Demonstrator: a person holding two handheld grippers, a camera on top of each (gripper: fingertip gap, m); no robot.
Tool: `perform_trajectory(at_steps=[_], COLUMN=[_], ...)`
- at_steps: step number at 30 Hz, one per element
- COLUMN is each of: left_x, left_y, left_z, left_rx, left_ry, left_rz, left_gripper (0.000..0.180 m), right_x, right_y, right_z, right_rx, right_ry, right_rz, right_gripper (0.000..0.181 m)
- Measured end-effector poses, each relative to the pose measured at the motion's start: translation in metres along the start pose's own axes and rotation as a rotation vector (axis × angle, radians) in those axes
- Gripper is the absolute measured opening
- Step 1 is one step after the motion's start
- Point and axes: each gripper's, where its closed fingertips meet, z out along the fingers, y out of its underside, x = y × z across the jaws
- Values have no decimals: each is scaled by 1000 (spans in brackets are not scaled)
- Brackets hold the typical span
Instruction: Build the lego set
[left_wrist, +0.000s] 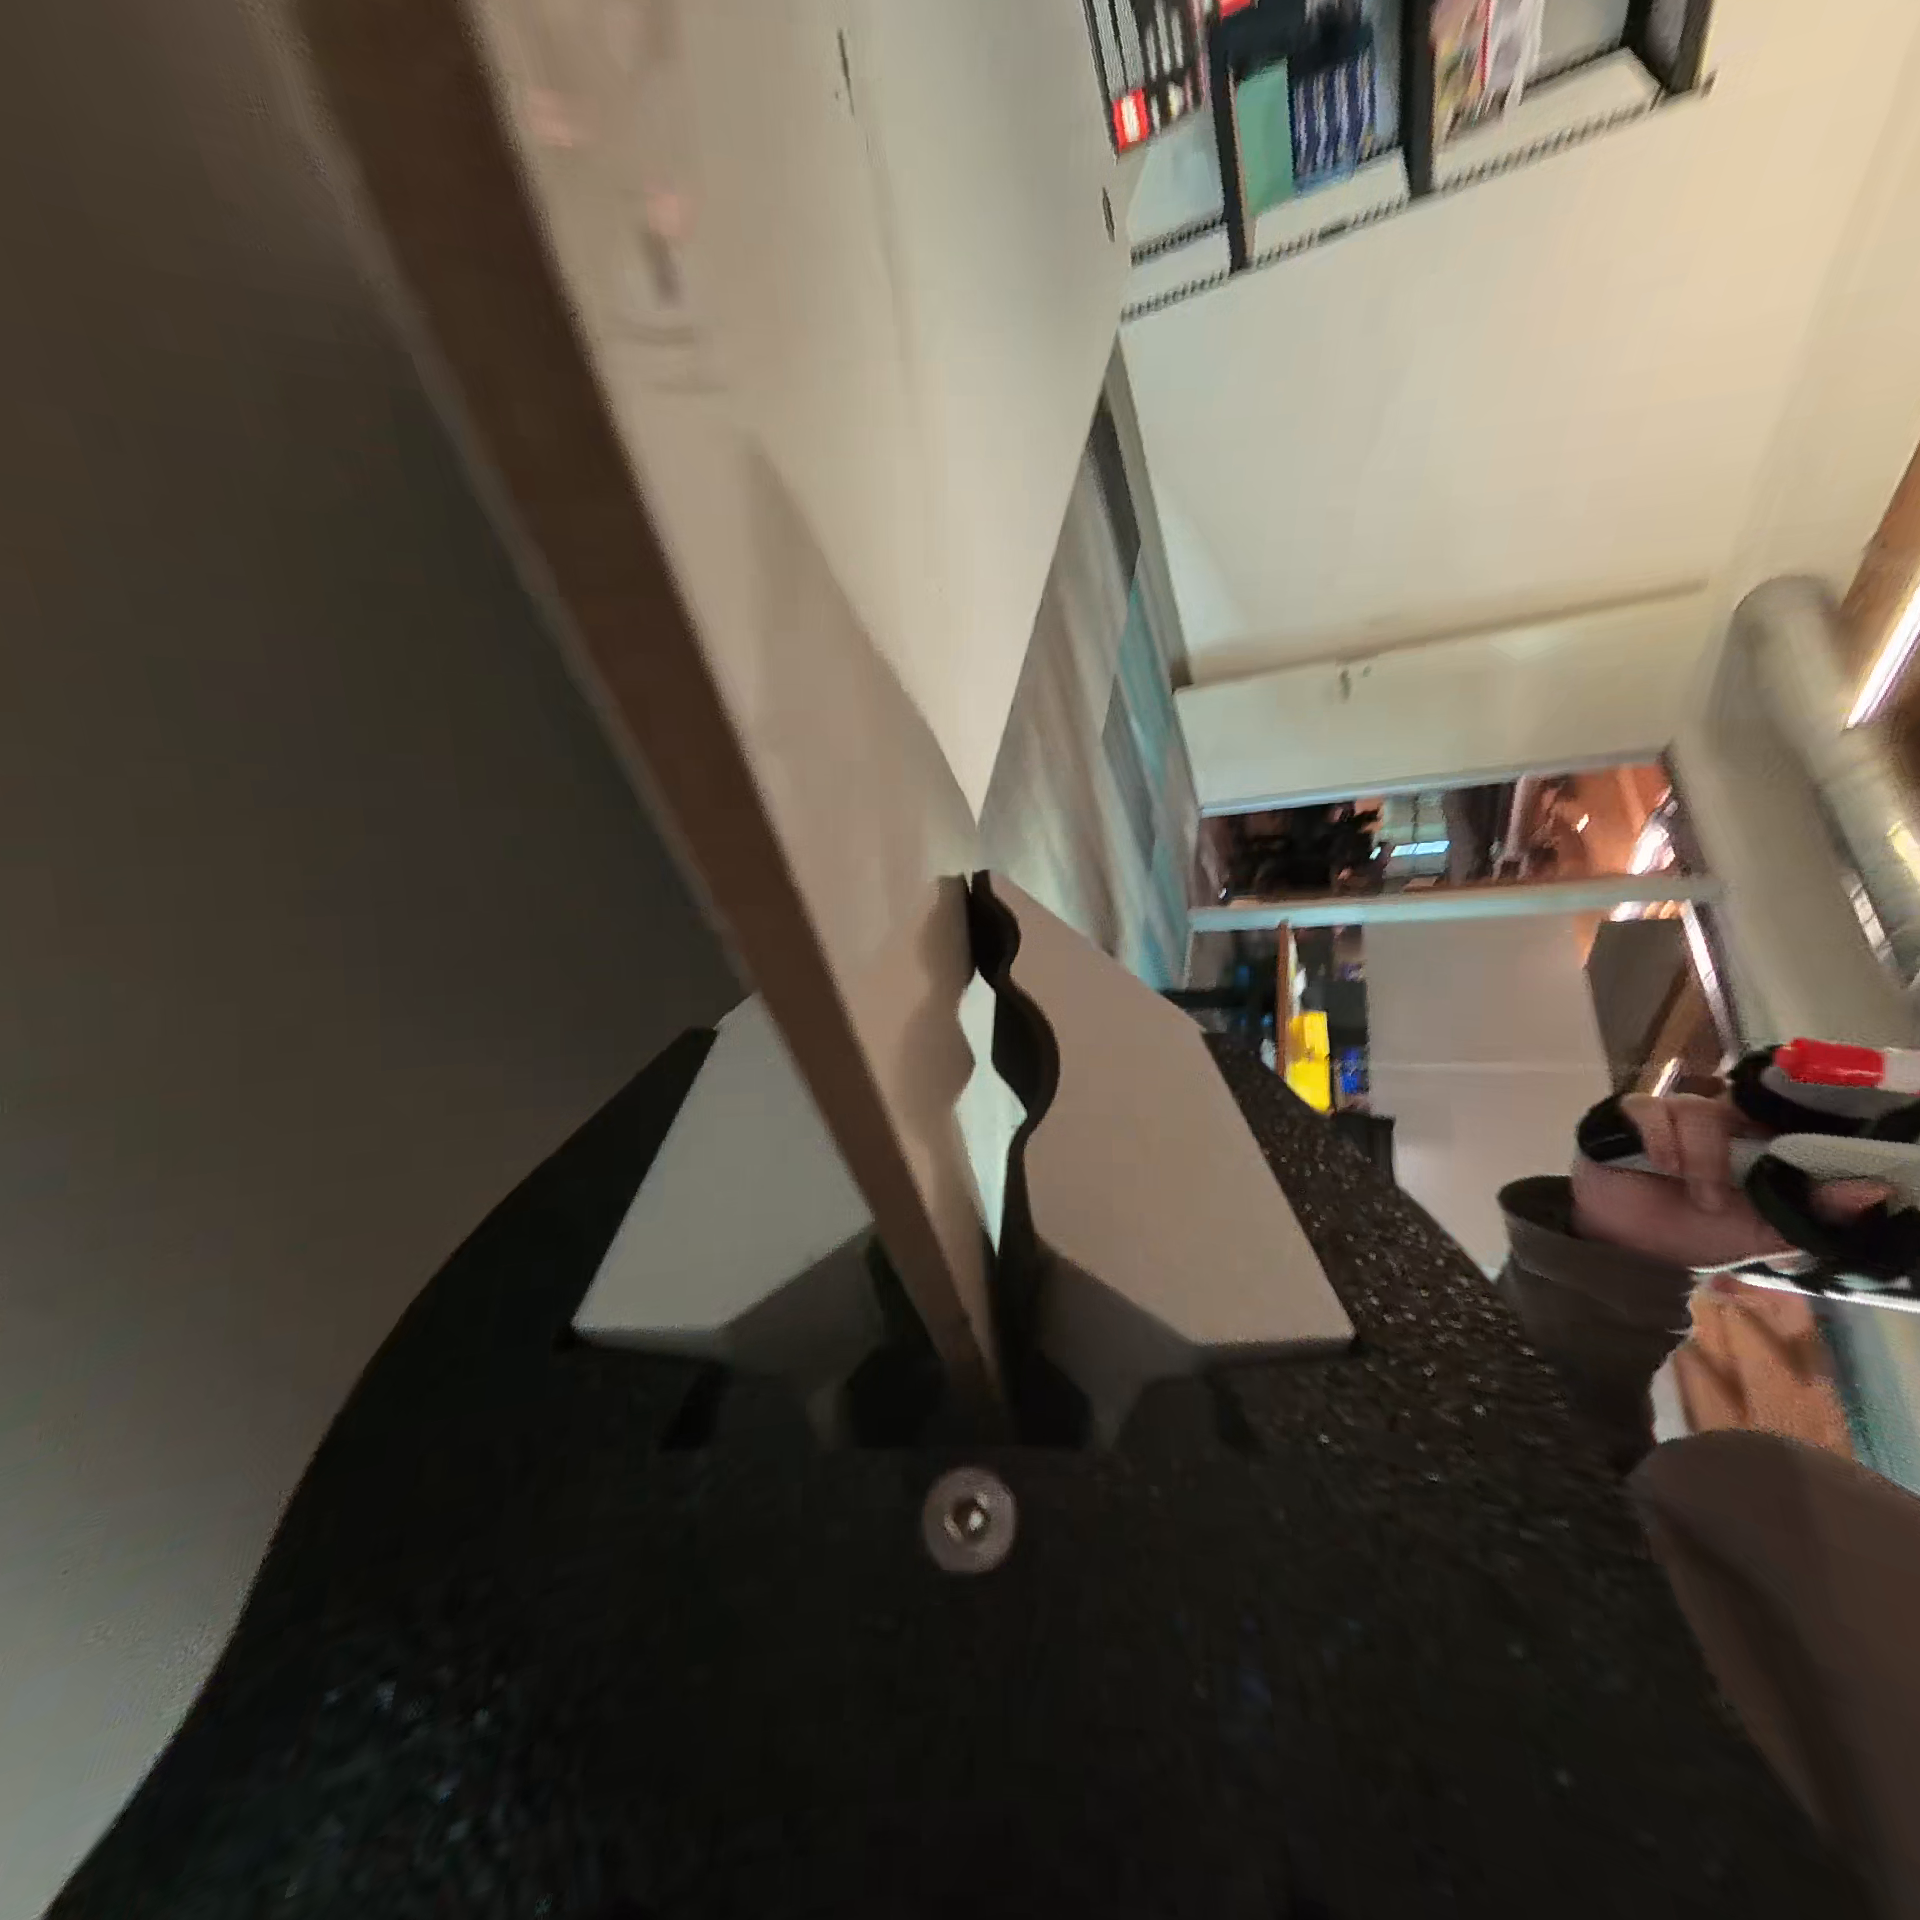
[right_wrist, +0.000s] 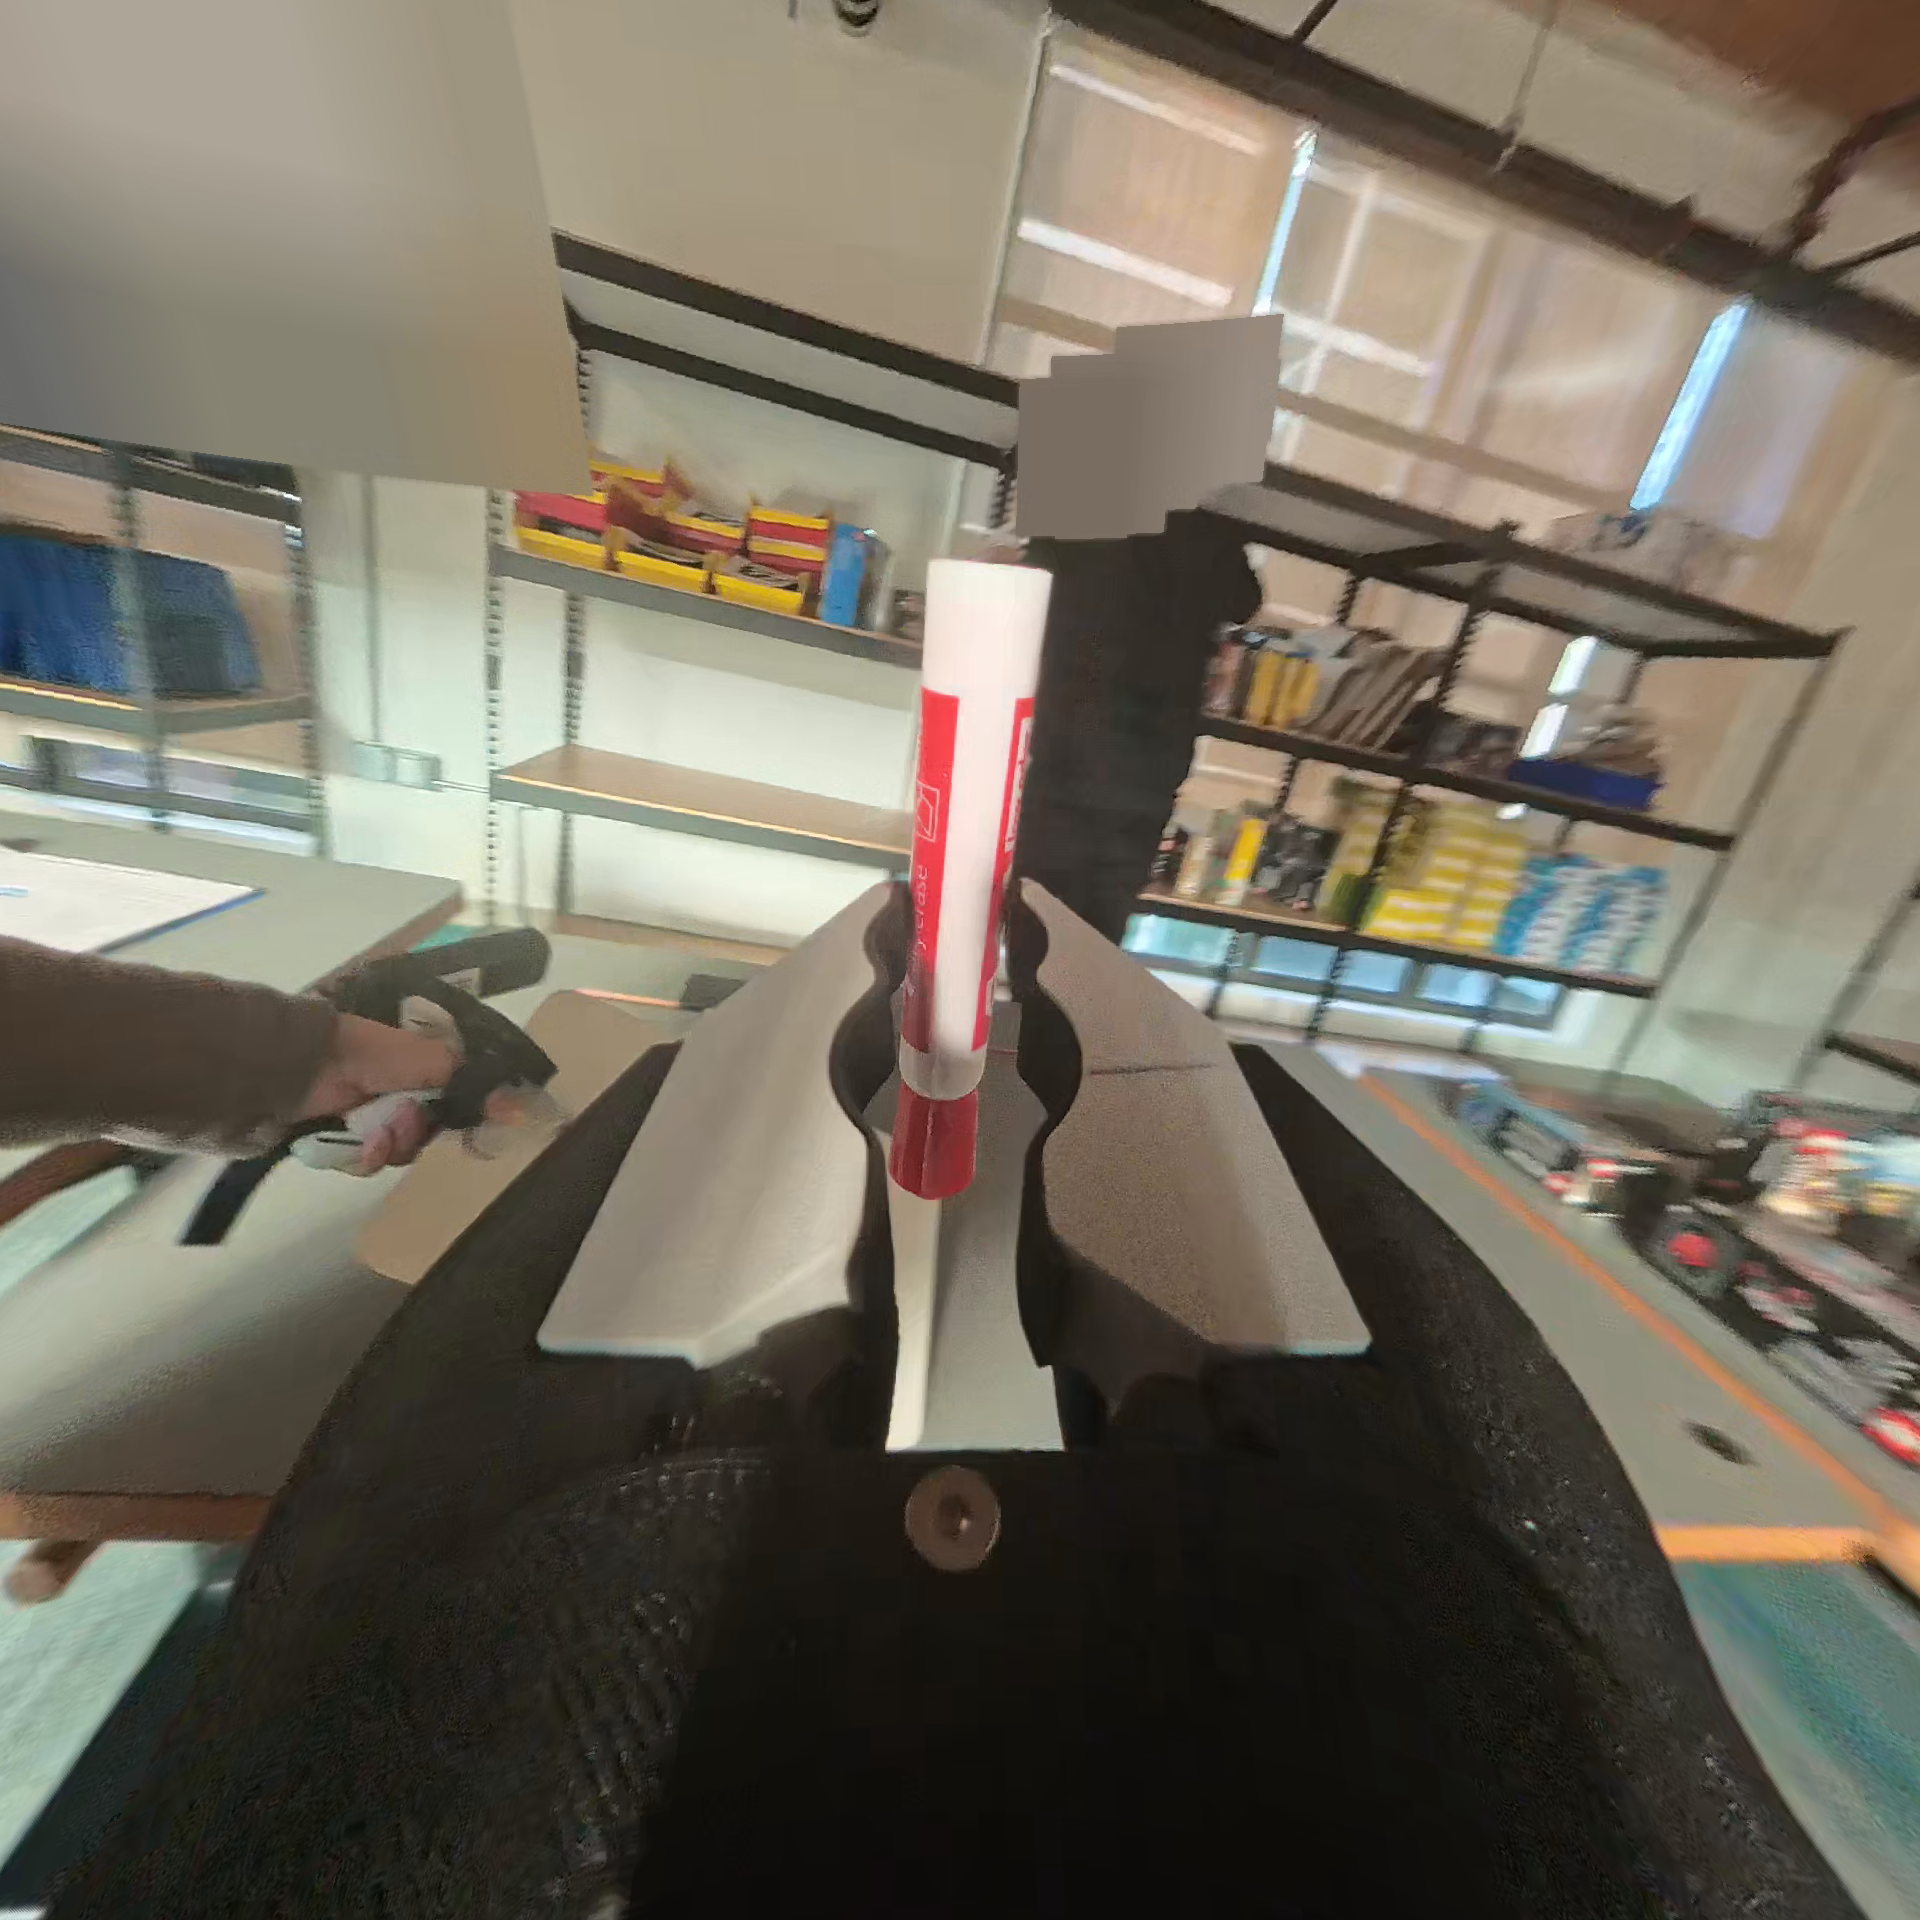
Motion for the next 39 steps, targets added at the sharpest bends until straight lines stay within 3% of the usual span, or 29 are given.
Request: perform_trajectory(at_steps=[6, 10, 14, 17, 21, 25, 30, 39], left_x=[-43, -81, -85, -83, 36, 170, 218, 219], left_y=[-42, -40, -37, -22, -46, -36, -42, -52], left_z=[19, 8, -35, -67, -50, 21, 26, 9], left_rx=[180, 224, 381, 419, 592, 513, 590, 592], left_ry=[-28, -291, -518, -716, -617, -386, -393, -714], left_rz=[-195, -235, -173, -59, 373, 810, 904, 1089], left_gripper=[8, 69, 124, 133, 112, 94, 43, 9], right_x=[31, 38, 40, 36, 15, -15, -49, -77], right_y=[63, 88, 104, 115, 127, 120, 95, 72], right_z=[119, 173, 204, 221, 236, 241, 238, 237], right_rx=[-44, -53, -53, -66, -122, -129, -95, -23], right_ry=[-406, -564, -643, -658, -681, -792, -946, -939], right_rz=[436, 690, 843, 899, 915, 957, 958, 841], right_gripper=[16, 16, 16, 16, 16, 16, 17, 16])
